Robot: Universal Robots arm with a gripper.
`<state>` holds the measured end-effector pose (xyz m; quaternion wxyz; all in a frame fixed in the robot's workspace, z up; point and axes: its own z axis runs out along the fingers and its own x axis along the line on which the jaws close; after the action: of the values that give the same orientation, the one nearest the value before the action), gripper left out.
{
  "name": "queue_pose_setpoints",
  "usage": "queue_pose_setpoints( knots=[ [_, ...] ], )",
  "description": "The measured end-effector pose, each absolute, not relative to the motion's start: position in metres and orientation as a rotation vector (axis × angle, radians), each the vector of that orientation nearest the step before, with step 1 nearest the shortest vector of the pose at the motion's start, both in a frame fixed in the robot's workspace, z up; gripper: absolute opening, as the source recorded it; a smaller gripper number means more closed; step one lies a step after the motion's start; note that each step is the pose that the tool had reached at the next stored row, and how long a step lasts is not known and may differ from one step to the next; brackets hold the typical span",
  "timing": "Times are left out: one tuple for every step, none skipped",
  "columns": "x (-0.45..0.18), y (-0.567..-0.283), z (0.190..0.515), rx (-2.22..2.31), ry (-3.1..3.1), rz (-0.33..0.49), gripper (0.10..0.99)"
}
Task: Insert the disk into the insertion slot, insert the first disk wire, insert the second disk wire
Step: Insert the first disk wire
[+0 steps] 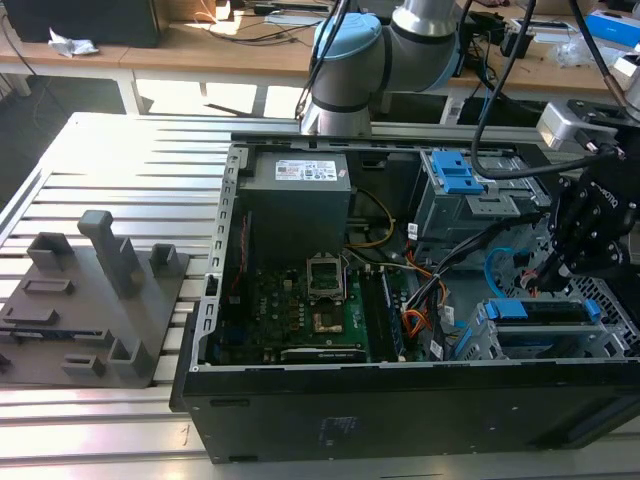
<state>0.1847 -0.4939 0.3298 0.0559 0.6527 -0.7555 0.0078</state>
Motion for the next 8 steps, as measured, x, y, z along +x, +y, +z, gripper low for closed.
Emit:
queue_pose_setpoints(
  knots=[
    [0.1847,-0.4940,0.3294,1.981,-2.292,0.024,0.169],
    [0.1847,-0.4940,0.3292,1.981,-2.292,0.024,0.169],
    [0.1847,-0.4940,0.3290,1.981,-2.292,0.024,0.169],
    [0.1847,-0.4940,0.3288,1.981,-2.292,0.024,0.169],
    [0.1847,-0.4940,0.3286,1.981,-2.292,0.024,0.169],
    [0.1847,-0.4940,0.3285,1.981,-2.292,0.024,0.169],
    [0.1847,-0.4940,0.3282,1.981,-2.292,0.024,0.169],
    [0.1847,-0.4940,0.3278,1.981,-2.292,0.024,0.169]
  ],
)
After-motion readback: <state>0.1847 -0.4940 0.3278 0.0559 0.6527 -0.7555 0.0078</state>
